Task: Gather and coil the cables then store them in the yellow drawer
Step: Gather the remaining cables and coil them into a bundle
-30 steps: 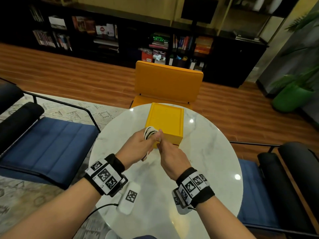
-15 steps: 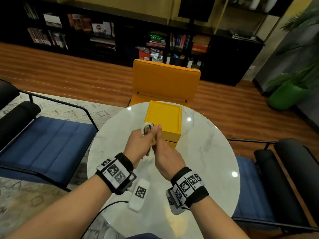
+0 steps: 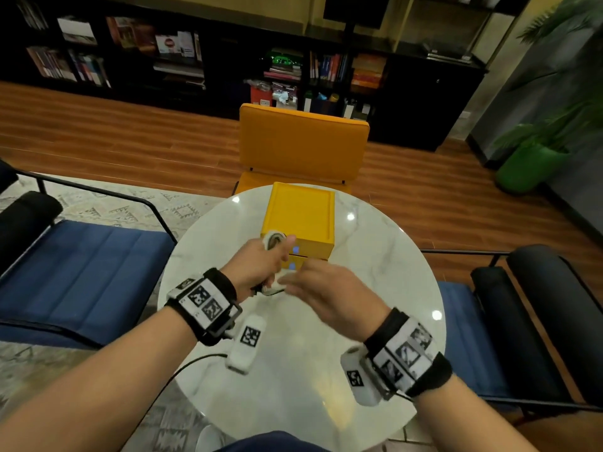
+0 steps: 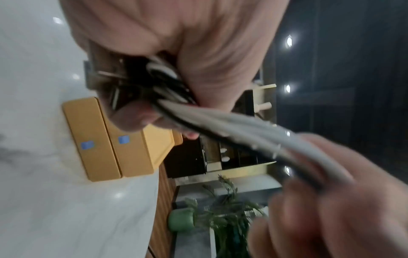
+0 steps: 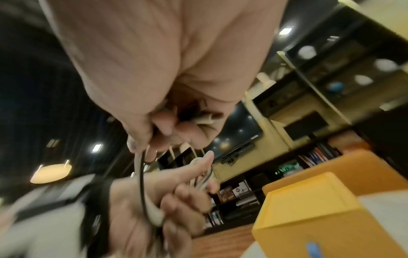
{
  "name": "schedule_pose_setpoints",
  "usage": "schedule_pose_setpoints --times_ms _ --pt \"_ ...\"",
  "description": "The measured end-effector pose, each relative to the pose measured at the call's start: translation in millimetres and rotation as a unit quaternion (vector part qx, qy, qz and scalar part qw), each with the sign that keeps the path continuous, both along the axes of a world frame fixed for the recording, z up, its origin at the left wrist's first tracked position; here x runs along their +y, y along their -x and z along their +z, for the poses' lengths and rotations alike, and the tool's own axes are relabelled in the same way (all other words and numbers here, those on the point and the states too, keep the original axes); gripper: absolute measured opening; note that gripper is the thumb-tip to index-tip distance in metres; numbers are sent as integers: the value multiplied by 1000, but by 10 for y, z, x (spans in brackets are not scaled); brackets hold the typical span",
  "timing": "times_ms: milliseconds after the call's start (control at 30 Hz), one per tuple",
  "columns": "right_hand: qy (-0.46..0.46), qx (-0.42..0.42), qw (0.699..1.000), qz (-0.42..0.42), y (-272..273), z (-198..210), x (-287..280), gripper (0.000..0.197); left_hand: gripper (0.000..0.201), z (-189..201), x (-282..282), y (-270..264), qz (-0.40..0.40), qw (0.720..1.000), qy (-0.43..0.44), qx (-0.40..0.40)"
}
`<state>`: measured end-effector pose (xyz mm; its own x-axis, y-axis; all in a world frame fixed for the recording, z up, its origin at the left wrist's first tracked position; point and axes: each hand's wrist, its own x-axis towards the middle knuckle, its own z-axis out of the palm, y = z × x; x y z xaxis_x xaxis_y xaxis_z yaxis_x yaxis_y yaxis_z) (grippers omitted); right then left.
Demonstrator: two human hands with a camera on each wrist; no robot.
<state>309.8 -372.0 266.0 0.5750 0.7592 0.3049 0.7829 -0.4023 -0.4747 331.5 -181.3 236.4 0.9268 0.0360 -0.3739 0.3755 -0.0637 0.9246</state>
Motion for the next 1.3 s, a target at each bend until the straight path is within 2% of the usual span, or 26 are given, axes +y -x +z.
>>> schedule_pose_setpoints --times_ms 100,167,233,300,333,467,567,633,700,767,833,900,967,1067,1133,1233,1300 --pt "-107 46 990 -77 -287 102 -32 14 76 160 -157 122 -87 994 50 48" --pt "-154 92 976 -127 -364 46 6 13 84 252 -173 140 -114 983 111 90" --pt "-200 113 960 -158 -357 -33 71 12 68 276 -126 143 -148 979 117 80" --pt "-241 130 945 -180 -327 -76 142 13 33 271 -56 165 -191 977 84 43" --pt "-259 132 938 -188 -318 -95 171 14 21 256 -25 176 -210 975 65 36" --pt "-305 117 923 -205 -295 -192 297 17 18 218 4 197 -214 976 27 29" --pt "-286 121 927 -210 -286 -309 361 14 21 177 -8 200 -179 983 7 32" --pt "-221 128 946 -198 -294 -386 361 16 21 122 0 214 -166 985 -4 46" --pt "-120 125 970 -167 -298 -446 336 25 21 100 8 243 -189 980 -33 42" --pt "-54 155 978 -131 -313 -493 290 34 14 109 3 262 -234 970 -70 11" --pt "-67 234 963 -117 -344 -526 248 33 23 54 -2 251 -249 965 -83 -9" --pt "-140 328 925 -131 -358 -551 237 24 40 -39 -4 226 -227 971 -78 -4" --pt "-196 382 890 -151 -335 -589 251 18 44 -132 -17 206 -203 975 -91 4" --pt "-247 400 862 -189 -309 -656 252 13 47 -192 -55 185 -153 982 -112 14" --pt "-266 405 846 -223 -339 -674 238 10 45 -202 -62 180 -132 976 -172 -9" --pt "-268 407 833 -262 -385 -695 209 10 23 -248 -77 205 -172 950 -258 -47" --pt "-255 412 833 -267 -367 -712 201 9 24 -304 -81 222 -207 934 -288 -38"
